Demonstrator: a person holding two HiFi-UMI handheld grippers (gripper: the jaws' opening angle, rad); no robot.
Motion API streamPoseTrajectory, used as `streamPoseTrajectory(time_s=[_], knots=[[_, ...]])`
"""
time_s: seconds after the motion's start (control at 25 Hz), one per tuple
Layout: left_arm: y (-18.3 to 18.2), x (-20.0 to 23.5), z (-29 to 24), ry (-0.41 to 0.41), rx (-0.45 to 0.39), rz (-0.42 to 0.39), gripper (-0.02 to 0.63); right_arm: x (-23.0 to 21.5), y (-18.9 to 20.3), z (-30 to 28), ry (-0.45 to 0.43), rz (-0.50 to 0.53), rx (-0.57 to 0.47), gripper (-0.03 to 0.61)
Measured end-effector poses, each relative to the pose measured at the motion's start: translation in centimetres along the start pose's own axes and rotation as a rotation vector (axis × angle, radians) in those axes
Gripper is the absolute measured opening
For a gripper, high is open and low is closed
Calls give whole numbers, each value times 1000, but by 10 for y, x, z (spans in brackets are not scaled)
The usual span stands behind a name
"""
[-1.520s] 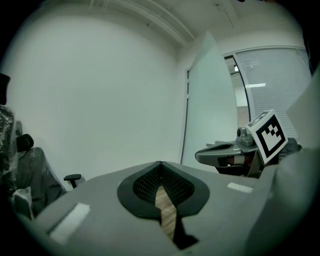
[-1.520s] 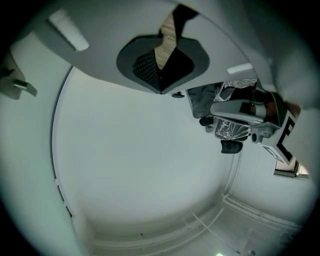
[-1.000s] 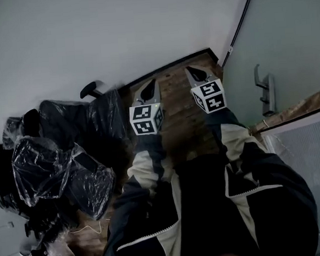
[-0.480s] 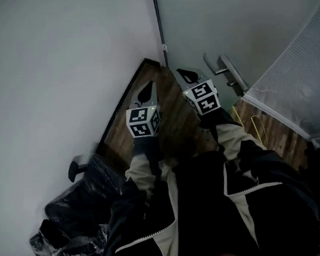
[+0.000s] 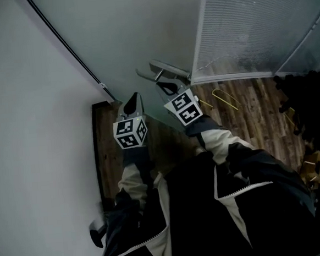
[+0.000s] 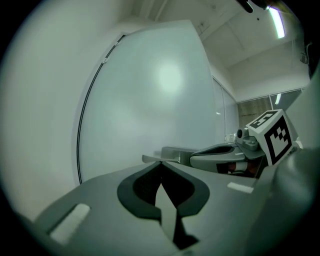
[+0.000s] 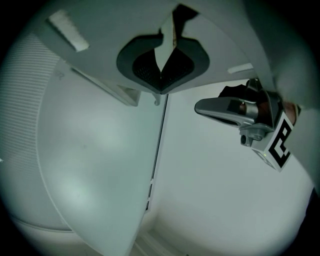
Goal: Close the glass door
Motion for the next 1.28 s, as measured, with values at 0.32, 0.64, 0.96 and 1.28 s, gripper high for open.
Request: streamPoseTrajectory(time_s=[0.32,0.64,0.96,1.28], knots=[[-2,-15,-17,39,-16,19,2,-12,-3,15,31,152,52,5],[-4,-14,-16,53,-14,24,2,-6,-17,-5,59,712,223,169],[-1,-9,-13,55,-18,22,2,3,9,-42,2,1123,426,288],[2,1,-8,53,-14,22,2,6,26,-52,3,1202,438,123]])
Point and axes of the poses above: the fingertips, and each gripper's own axes: z backward along the fingers, x to its left, y out of its underside, the point moved 5 cm from there along z, backward along the fingers, and after that the axes turned 6 degrees about -x, right-handed, at the moved point
